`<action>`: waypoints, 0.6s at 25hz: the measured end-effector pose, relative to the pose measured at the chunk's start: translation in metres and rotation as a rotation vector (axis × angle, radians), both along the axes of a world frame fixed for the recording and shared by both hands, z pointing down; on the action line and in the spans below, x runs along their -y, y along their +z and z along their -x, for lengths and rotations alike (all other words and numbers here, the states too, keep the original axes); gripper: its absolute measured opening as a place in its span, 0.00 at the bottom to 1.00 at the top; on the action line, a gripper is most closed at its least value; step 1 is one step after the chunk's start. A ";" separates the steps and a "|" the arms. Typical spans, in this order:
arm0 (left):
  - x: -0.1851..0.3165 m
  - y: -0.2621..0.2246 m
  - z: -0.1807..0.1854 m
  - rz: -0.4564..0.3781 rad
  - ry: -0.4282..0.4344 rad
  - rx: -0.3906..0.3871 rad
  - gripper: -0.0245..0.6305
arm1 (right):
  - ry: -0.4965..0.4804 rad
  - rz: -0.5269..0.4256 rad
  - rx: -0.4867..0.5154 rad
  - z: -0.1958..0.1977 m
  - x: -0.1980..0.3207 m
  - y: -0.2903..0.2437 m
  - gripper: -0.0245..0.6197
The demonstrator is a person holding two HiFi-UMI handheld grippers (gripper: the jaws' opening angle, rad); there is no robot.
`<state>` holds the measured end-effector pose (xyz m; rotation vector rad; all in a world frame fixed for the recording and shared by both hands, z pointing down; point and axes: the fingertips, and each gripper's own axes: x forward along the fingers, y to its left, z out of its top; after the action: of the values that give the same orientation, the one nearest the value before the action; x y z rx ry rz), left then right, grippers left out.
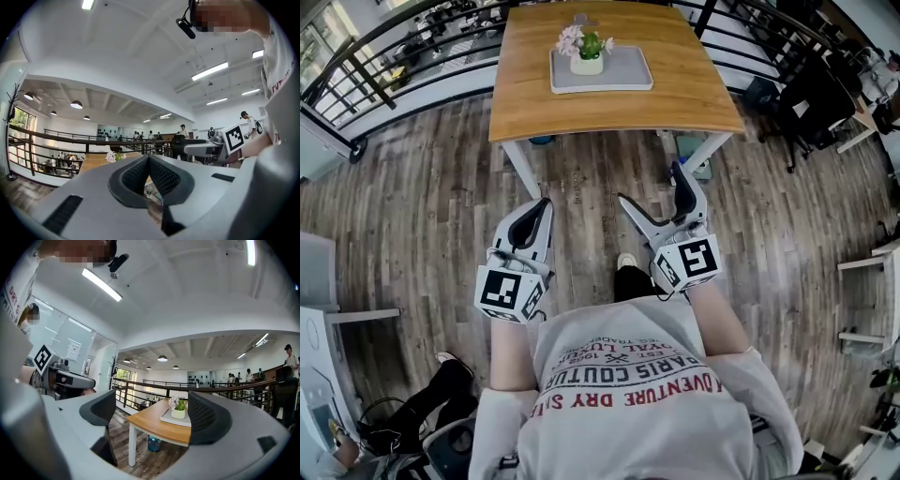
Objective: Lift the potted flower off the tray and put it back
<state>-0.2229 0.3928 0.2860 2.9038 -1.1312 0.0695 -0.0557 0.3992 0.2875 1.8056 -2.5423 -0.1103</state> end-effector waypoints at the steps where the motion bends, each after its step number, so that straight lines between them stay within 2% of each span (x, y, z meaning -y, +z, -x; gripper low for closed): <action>1: 0.006 0.003 -0.002 0.002 -0.005 0.003 0.06 | -0.011 0.000 0.001 -0.001 0.008 0.003 0.75; 6: 0.053 0.017 -0.021 0.020 -0.060 0.029 0.06 | -0.066 0.017 0.012 -0.022 0.061 0.021 0.75; 11: 0.129 0.019 -0.060 0.035 -0.112 0.033 0.06 | -0.123 0.054 0.048 -0.062 0.151 0.030 0.75; 15: 0.198 0.014 -0.099 0.028 -0.132 0.037 0.06 | -0.178 0.055 0.024 -0.096 0.230 0.029 0.75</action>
<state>-0.1237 0.1952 0.3004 2.8067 -1.3138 0.1350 0.0404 0.1693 0.3161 1.5691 -2.6897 -0.0211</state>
